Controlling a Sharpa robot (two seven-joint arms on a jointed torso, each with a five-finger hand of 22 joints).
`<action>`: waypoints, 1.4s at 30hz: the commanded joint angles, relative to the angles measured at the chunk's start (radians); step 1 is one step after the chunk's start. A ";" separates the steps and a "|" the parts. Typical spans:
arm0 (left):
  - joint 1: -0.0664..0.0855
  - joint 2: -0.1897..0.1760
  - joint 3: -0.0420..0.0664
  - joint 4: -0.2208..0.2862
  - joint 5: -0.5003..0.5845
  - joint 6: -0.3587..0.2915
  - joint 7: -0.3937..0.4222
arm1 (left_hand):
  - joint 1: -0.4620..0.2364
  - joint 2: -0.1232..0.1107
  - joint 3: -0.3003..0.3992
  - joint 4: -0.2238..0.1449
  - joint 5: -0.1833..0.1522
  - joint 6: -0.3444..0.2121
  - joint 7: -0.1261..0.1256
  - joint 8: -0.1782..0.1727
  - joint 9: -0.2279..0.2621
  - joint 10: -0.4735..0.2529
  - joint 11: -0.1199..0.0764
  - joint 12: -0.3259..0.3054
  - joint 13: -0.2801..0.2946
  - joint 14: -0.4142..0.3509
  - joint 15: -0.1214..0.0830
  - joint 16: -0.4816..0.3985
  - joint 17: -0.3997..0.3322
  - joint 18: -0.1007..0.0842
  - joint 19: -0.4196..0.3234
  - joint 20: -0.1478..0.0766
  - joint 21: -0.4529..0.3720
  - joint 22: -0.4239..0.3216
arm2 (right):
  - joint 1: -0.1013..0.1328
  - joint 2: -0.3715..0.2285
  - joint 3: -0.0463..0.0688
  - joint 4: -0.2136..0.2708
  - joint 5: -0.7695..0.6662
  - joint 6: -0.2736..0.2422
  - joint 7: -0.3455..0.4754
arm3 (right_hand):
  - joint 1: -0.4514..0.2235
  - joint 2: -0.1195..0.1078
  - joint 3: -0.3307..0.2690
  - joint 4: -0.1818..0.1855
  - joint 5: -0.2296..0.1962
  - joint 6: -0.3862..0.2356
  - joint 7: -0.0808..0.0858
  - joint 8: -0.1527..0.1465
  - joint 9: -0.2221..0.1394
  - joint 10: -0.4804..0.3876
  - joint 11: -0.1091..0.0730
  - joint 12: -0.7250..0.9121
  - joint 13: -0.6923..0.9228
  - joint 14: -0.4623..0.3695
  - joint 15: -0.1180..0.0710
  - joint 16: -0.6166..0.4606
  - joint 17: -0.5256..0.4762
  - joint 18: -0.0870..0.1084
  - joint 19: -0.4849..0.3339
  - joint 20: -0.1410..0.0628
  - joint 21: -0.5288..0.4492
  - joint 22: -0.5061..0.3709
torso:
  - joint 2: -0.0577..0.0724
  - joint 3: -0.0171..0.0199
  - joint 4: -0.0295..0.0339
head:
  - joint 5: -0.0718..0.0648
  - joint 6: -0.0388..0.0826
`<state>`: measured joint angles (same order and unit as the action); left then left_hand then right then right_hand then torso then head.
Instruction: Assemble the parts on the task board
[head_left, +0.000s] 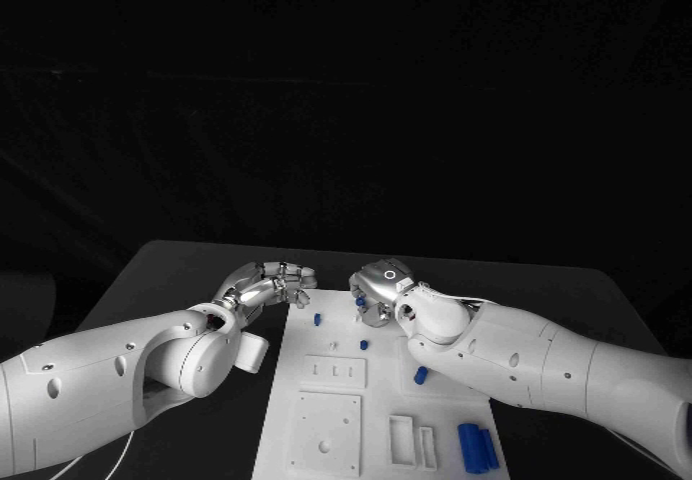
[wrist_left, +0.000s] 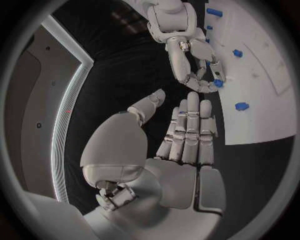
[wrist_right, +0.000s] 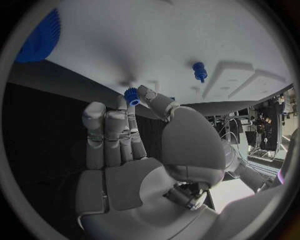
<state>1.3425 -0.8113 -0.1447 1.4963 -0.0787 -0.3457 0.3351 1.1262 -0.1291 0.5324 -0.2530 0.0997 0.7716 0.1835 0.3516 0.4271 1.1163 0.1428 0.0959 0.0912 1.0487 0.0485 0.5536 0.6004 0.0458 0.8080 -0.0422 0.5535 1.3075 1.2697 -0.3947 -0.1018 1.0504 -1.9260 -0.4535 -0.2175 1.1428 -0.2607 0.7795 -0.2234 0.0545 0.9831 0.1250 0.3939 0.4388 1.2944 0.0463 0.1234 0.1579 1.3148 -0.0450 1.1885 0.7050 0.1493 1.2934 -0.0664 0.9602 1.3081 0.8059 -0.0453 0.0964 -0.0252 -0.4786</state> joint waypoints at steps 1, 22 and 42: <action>0.004 0.002 0.001 0.001 -0.004 0.013 0.005 | -0.006 -0.001 0.003 -0.002 -0.003 -0.001 0.009 -0.007 -0.001 0.003 0.007 -0.007 -0.002 -0.003 0.002 0.005 0.001 0.011 0.000 -0.006 0.006 0.011 | -0.002 0.000 -0.001 0.002 0.004 0.010 0.008 | 0.009 0.003 -0.005 -0.001 -0.006 -0.007 0.001 -0.007 0.001 0.000 0.010 -0.008 0.001 -0.009 -0.012 0.004 -0.001 0.112 -0.005 -0.004 0.005 0.015 | 0.001 -0.0001 0.0006 | -0.001 0.002; 0.004 0.004 0.001 -0.005 -0.004 0.010 0.006 | -0.009 -0.008 0.006 -0.003 -0.004 -0.011 0.013 -0.012 -0.005 -0.013 0.011 -0.023 -0.007 -0.009 0.006 0.002 0.003 0.010 -0.006 -0.004 0.005 0.011 | -0.002 -0.020 -0.001 0.018 0.054 -0.052 0.020 | -0.020 -0.030 -0.028 0.058 -0.006 -0.054 0.023 -0.038 -0.013 -0.056 0.036 -0.056 -0.012 -0.011 0.014 0.012 -0.017 0.112 -0.007 0.013 -0.002 0.011 | 0.002 -0.0001 -0.0002 | -0.001 0.002; 0.004 -0.010 0.001 -0.039 -0.016 0.034 0.014 | -0.010 -0.002 0.008 -0.003 -0.006 0.006 0.006 -0.003 -0.003 0.028 0.000 -0.007 0.001 -0.007 0.003 0.004 0.008 0.010 -0.007 -0.005 0.008 0.012 | 0.046 -0.318 0.060 0.312 0.168 0.028 0.114 | 0.006 -0.032 -0.035 0.064 -0.002 -0.056 0.024 -0.038 -0.011 -0.022 0.025 -0.038 0.002 -0.012 0.004 0.018 -0.026 0.112 -0.008 0.011 -0.004 0.012 | -0.004 0.0079 -0.0215 | 0.002 0.022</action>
<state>1.3431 -0.8238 -0.1449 1.4588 -0.0811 -0.3381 0.3346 1.1209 -0.1343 0.5351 -0.2557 0.0997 0.7725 0.1900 0.3455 0.4234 1.1370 0.1438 0.0844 0.0914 1.0452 0.0521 0.5536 0.6071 0.0390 0.8021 -0.0447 0.5574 1.3074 1.3149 -0.6974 -0.0423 1.3450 -1.7947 -0.4816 -0.1543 1.1390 -0.2908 0.7424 -0.1612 0.0544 0.9237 0.1487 0.3538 0.4264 1.2653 0.0712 0.0802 0.1585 1.3037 -0.0343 1.2002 0.6800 0.1484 1.2824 -0.0552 0.9602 1.3081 0.8043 -0.0409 0.0845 -0.0251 -0.4604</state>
